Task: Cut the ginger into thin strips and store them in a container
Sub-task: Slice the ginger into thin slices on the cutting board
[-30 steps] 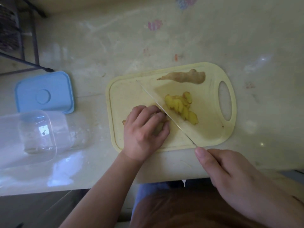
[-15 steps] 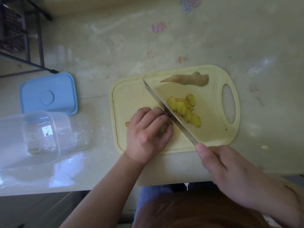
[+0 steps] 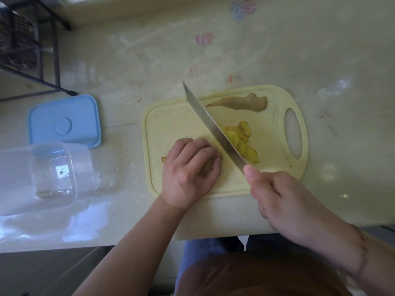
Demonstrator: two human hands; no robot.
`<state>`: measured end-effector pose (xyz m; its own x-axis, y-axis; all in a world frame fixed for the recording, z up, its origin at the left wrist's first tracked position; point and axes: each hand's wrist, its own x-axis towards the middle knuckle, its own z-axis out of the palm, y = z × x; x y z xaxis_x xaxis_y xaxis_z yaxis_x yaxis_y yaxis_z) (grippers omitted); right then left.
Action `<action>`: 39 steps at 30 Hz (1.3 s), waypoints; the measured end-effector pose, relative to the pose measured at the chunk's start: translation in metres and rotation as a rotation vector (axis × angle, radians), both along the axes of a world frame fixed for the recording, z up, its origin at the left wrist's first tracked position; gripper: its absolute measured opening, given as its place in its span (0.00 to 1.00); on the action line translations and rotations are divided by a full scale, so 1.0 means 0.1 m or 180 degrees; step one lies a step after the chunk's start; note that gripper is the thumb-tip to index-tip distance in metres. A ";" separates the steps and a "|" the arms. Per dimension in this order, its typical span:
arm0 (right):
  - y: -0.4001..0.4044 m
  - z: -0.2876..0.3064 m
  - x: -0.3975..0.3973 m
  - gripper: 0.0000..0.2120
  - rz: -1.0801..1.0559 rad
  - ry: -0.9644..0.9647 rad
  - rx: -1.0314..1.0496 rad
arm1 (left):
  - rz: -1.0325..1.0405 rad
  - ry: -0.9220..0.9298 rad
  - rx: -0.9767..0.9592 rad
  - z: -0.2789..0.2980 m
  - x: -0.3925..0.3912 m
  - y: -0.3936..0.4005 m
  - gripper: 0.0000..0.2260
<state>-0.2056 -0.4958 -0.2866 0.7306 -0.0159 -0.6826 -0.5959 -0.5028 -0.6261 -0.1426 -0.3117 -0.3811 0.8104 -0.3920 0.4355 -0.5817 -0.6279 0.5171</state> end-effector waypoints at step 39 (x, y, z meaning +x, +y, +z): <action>-0.08 -0.03 -0.07 0.39 -0.0172 0.0157 0.0273 | 0.0265 0.0374 0.0247 0.05 -0.12 0.05 0.05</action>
